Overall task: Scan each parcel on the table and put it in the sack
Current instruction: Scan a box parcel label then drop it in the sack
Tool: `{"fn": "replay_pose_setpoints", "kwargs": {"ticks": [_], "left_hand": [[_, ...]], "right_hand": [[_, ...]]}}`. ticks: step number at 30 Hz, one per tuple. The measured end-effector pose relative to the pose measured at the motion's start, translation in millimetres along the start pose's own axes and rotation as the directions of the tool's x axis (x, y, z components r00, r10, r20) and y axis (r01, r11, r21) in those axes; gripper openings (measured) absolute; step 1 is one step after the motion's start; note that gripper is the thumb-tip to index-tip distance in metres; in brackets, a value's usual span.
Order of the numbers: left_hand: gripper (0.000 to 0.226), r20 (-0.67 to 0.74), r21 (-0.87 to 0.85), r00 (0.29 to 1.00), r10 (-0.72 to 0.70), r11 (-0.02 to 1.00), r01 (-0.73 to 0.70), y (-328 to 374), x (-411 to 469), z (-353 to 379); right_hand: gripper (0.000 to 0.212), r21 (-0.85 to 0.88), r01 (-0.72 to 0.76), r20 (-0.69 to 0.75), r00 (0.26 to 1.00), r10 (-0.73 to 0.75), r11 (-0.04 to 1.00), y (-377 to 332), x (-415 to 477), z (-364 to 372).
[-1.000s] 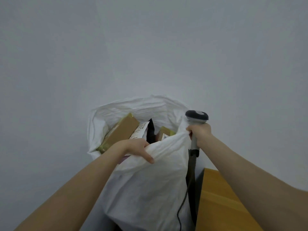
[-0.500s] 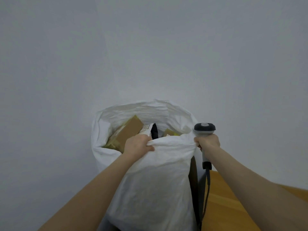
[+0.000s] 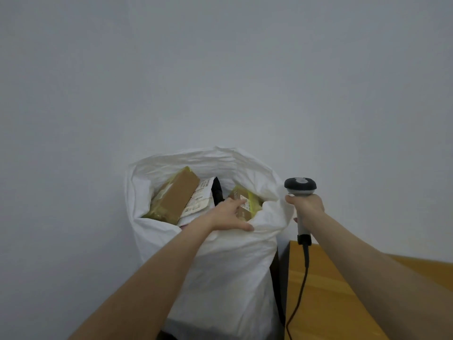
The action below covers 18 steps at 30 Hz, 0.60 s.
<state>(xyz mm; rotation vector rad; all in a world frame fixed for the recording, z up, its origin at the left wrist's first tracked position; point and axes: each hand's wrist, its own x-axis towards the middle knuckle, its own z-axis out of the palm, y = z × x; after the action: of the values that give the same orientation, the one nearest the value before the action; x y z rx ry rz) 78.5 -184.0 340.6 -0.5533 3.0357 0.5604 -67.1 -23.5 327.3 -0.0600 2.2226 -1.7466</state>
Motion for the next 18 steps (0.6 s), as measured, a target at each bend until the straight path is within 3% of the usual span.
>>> {"fn": "replay_pose_setpoints", "kwargs": {"ticks": [2,5,8,13,18], "left_hand": [[0.071,-0.157,-0.071,0.988,-0.006,0.997,-0.005,11,7,-13],[0.061,-0.279,0.056,0.960,0.009,0.998,0.007,30,23,-14],[0.053,-0.320,0.185,0.940,0.116,0.981,-0.058,59,42,-2],[0.049,-0.251,0.333,0.911,0.327,0.913,-0.236,116,65,40],[0.050,-0.079,0.324,0.916,0.394,0.879,-0.350,168,74,98]], "right_hand": [[0.032,0.093,-0.037,0.000,0.999,0.038,0.995,6,-5,-6],[0.025,0.266,-0.129,0.035,0.992,0.125,0.955,18,-11,-17],[0.024,0.423,-0.239,0.102,0.971,0.216,0.874,31,-16,-34],[0.028,0.531,-0.303,0.071,0.947,0.314,0.792,64,-25,-75],[0.027,0.530,-0.257,-0.059,0.939,0.338,0.808,103,-37,-131]]}}
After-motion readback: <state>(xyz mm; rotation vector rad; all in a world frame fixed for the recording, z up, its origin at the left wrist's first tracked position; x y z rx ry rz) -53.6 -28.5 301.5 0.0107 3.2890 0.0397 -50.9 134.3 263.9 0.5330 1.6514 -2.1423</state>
